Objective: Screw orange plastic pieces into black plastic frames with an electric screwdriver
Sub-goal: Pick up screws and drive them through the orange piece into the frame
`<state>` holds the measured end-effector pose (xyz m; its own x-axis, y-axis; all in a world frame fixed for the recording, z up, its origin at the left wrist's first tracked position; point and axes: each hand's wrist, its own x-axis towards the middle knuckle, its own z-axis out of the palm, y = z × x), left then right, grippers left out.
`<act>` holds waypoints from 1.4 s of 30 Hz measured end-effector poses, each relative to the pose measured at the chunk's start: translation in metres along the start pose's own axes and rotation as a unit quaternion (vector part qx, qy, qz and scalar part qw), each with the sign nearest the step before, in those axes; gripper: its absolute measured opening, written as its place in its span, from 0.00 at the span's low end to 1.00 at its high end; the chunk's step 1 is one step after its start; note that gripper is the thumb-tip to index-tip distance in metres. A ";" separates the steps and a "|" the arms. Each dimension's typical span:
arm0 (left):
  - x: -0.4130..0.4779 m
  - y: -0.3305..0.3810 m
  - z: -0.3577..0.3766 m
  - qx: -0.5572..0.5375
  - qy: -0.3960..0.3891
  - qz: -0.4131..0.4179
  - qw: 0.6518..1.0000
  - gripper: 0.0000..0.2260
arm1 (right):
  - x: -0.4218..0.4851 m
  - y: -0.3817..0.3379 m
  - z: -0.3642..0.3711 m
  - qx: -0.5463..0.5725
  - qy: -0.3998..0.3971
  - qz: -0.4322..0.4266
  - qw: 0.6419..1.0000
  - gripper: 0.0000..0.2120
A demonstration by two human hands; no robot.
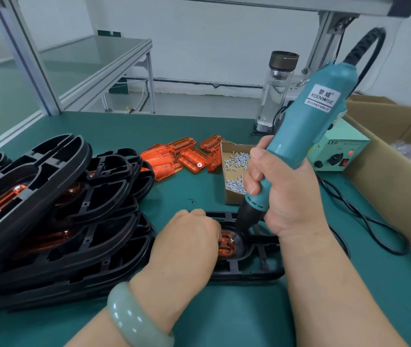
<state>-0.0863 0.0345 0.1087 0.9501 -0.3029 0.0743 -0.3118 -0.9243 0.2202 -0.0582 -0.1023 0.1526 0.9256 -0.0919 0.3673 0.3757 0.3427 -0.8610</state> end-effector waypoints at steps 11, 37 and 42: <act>0.000 0.001 0.002 0.011 0.005 0.003 1.000 0.10 | -0.002 0.000 0.003 -0.021 -0.005 -0.006 1.000 0.04; 0.000 0.005 -0.009 0.025 -0.030 -0.014 0.999 0.10 | 0.001 -0.010 -0.014 0.114 0.057 -0.064 0.990 0.03; 0.013 0.006 -0.025 -0.010 0.002 -0.010 1.000 0.06 | 0.007 -0.009 -0.022 0.071 0.133 -0.062 0.987 0.02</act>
<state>-0.0760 0.0303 0.1349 0.9561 -0.2838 0.0731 -0.2930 -0.9253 0.2405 -0.0541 -0.1267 0.1550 0.8597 -0.3765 0.3452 0.4938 0.4396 -0.7503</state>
